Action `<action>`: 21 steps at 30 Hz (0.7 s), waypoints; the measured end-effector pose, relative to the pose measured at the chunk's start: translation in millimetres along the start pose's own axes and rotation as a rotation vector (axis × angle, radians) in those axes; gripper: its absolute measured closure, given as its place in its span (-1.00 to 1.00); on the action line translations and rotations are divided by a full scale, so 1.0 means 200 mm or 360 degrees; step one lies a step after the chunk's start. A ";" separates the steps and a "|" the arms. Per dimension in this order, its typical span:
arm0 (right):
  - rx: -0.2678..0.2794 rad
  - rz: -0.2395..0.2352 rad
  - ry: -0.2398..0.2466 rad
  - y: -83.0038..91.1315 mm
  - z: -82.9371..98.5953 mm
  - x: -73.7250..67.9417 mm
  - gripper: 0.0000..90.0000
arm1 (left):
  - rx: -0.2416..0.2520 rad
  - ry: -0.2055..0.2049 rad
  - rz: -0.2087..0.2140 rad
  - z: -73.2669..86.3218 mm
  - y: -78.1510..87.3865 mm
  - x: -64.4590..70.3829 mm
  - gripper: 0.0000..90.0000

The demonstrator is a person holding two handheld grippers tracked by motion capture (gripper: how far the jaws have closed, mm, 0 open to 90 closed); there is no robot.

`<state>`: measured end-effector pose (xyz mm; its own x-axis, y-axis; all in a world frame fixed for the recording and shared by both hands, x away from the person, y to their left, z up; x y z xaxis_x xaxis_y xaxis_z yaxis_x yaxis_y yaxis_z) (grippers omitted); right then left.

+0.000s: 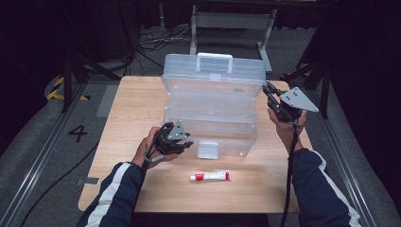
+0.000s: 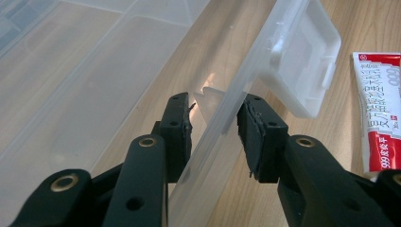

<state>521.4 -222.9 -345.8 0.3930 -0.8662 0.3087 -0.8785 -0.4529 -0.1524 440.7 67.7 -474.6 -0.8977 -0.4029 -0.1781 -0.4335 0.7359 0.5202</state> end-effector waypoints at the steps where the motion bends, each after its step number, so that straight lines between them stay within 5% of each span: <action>1: 0.0003 0.0007 -0.0002 0.00 0.00 0.00 0.84 | -0.0003 -0.0005 0.0007 0.00 0.00 0.00 0.45; 21: -0.0045 0.0051 -0.0001 -0.10 -0.02 0.05 0.88 | -0.0008 -0.0024 0.0031 0.00 0.00 0.01 0.50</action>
<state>542.1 -222.0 -335.9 0.3647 -0.8803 0.3035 -0.8979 -0.4188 -0.1357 438.8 67.1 -474.5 -0.9072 -0.3800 -0.1807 -0.4154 0.7407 0.5280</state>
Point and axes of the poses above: each handheld gripper's, and its own axes: y roughly backward along the jaws, z roughly out of its underside, x roughly to its right, the point moved 8 cm from there along -y, roughly forward along the jaws, and after that the axes turned 12 degrees about x, right-handed, at the moved point
